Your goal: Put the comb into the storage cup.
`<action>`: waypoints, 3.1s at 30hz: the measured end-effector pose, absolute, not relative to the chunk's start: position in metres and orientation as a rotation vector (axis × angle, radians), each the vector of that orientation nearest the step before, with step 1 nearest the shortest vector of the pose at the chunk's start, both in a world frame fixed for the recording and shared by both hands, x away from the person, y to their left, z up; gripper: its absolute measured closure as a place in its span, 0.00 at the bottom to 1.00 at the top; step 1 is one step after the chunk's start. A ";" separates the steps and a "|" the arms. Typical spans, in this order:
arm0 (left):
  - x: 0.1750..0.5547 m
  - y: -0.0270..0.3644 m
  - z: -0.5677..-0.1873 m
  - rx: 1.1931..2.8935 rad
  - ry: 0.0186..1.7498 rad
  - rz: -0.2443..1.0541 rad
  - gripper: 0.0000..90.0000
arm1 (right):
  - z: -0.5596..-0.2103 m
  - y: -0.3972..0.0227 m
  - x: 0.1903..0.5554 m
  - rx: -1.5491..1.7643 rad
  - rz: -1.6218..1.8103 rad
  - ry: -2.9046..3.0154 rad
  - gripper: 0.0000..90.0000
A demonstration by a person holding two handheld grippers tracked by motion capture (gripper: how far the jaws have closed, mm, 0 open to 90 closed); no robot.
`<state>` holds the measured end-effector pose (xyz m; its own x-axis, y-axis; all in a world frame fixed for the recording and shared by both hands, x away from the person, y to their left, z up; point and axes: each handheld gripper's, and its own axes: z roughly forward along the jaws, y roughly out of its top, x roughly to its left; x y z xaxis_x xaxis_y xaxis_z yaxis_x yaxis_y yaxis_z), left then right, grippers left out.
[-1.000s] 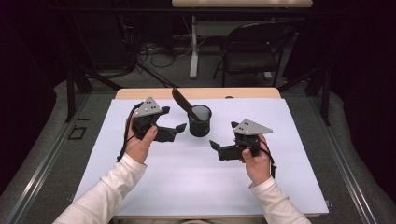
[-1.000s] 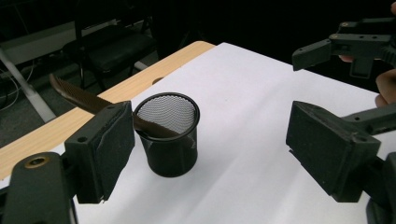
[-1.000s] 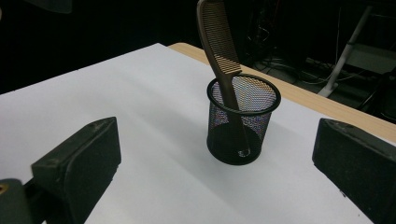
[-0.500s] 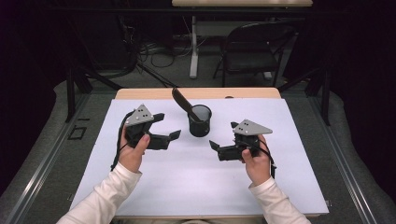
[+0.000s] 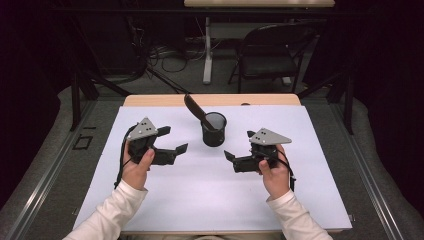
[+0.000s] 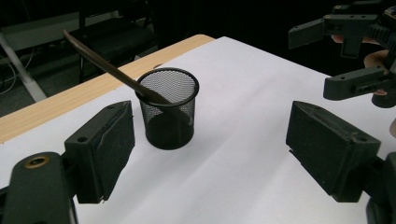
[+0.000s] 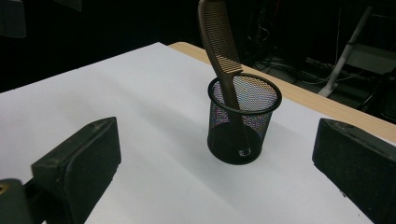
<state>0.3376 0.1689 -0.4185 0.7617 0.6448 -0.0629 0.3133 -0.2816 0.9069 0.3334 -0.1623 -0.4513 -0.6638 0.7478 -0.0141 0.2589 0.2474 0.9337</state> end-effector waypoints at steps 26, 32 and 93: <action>0.319 0.203 -0.447 1.816 0.789 0.388 0.18 | -0.450 -0.169 0.316 0.903 1.355 2.064 0.01; 0.315 0.213 -0.459 1.814 0.816 0.389 0.18 | -0.458 -0.172 0.311 0.907 1.333 2.068 0.01; 0.309 0.262 -0.522 1.713 0.952 0.406 0.18 | -0.531 -0.266 0.304 1.269 1.255 1.890 0.01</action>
